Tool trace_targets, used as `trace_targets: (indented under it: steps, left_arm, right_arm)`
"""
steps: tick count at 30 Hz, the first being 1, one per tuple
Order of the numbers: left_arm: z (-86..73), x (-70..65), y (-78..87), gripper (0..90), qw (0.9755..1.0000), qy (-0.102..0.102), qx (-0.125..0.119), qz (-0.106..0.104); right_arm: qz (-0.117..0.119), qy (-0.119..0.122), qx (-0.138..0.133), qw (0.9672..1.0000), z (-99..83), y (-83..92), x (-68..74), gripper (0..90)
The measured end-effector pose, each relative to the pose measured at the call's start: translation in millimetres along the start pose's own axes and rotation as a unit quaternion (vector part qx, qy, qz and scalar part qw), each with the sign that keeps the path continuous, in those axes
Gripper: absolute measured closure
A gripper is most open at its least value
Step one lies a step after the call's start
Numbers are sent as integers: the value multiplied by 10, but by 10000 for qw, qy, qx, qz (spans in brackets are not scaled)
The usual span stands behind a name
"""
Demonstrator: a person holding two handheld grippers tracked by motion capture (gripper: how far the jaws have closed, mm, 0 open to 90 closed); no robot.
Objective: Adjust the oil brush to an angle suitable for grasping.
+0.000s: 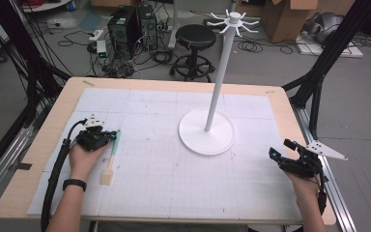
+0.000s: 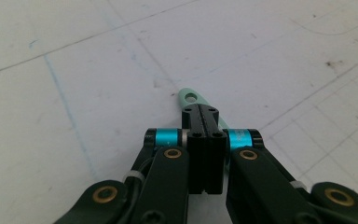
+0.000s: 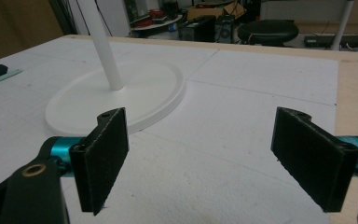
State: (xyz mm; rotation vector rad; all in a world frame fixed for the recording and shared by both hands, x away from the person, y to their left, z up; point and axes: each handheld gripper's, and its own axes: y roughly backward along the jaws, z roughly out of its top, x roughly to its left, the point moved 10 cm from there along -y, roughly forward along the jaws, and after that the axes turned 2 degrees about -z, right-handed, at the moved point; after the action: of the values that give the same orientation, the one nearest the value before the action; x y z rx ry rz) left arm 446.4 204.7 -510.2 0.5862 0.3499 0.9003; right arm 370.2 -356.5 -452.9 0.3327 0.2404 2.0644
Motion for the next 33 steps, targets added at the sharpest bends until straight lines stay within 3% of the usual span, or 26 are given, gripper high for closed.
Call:
trace_targets:
  steps: [4,7,12,14,25,26,27,28,29,30,33]
  left_arm:
    - [30,-63,-49,900,9999,-47,-19,-122]
    - [59,-164,-89,900,9989,-268,25,-388]
    - [105,-272,-149,900,9967,-562,138,-564]
    - [138,-360,-196,900,9946,-692,165,-754]
    - [175,-593,-265,900,9885,-1019,100,-1109]
    - [174,-642,-267,900,9865,-1107,141,-1195]
    - [174,-642,-267,900,9865,-1107,141,-1195]
    - [181,-699,-274,900,9843,-1212,174,-1269]
    - [181,-699,-274,900,9843,-1212,174,-1269]
    - [184,-767,-282,900,9818,-1312,186,-1358]
    - [187,-828,-291,900,9799,-1368,194,-1441]
  right_arm:
    - [16,-7,12,10000,-2,0,3,182]
    - [22,5,19,10000,-3,-4,5,181]
    - [33,4,30,10000,-6,-5,13,181]
    - [29,12,22,10000,-2,-2,9,182]
    - [41,2,22,10000,-2,-2,11,182]
    - [40,-15,27,10000,-2,1,13,182]
    - [36,-15,22,10000,-2,0,12,182]
    - [36,-17,28,10000,-3,0,11,182]
    - [38,-15,38,10000,-5,1,13,182]
    - [41,-4,26,10000,-3,-1,13,182]
    - [48,-12,32,10000,-5,-1,19,182]
